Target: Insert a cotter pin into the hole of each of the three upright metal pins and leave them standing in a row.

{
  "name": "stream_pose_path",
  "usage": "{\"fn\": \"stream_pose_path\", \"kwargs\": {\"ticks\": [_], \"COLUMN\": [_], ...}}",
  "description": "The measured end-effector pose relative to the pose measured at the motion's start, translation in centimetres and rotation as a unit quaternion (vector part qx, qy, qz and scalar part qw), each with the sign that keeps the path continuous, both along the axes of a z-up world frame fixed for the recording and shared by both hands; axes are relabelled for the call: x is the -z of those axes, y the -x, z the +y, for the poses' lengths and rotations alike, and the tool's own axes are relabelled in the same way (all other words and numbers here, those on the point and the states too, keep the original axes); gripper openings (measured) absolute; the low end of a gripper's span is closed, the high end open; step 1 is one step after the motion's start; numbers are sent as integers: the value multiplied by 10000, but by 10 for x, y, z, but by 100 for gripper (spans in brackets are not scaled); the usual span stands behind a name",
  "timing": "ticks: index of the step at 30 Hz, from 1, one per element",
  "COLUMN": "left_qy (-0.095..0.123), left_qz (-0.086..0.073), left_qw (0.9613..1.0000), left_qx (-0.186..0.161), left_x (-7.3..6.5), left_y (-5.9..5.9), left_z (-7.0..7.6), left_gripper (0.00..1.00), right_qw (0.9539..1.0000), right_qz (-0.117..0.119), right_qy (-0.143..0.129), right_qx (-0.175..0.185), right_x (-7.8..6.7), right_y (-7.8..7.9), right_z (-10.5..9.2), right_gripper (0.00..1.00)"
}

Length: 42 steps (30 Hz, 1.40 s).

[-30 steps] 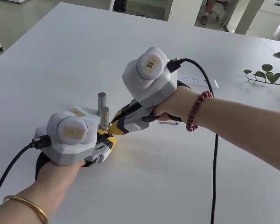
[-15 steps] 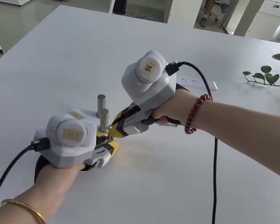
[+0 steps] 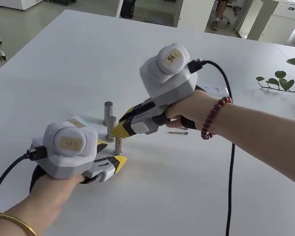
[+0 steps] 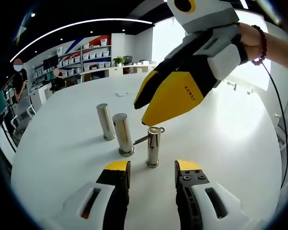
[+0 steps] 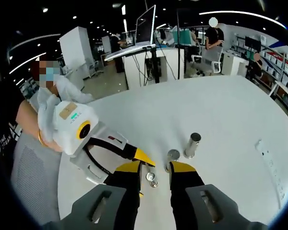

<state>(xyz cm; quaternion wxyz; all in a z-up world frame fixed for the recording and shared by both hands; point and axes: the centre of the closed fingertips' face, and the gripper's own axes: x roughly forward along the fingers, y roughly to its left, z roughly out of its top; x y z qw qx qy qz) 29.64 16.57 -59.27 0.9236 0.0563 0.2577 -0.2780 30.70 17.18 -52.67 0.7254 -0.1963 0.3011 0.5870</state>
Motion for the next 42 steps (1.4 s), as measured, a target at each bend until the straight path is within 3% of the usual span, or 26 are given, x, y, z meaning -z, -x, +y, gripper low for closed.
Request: {"fn": "stream_pose_path", "kwargs": {"ticks": [1, 8, 15, 19, 30, 42], "left_qy": [-17, 47, 221, 500, 709, 719], "left_qz": [8, -79, -82, -80, -102, -97], "left_qw": [10000, 10000, 9997, 9987, 9974, 9973], "left_qx": [-42, 6, 22, -65, -34, 71], "left_x": [0, -12, -21, -30, -42, -48], "left_y": [0, 10, 15, 17, 23, 31], "left_z": [2, 3, -1, -3, -4, -7], "left_gripper": [39, 52, 63, 70, 75, 76], "right_qw": [9998, 9995, 9996, 9996, 9989, 9993], "right_qz": [-165, -202, -183, -170, -190, -171], "right_qy": [-109, -199, -30, 83, 418, 346], "right_qx": [-7, 143, 216, 229, 34, 1], "right_x": [-4, 0, 17, 23, 39, 38], "right_y": [-3, -12, -21, -25, -30, -32], "right_z": [3, 11, 13, 14, 16, 20], "right_gripper": [19, 19, 18, 17, 14, 9]}}
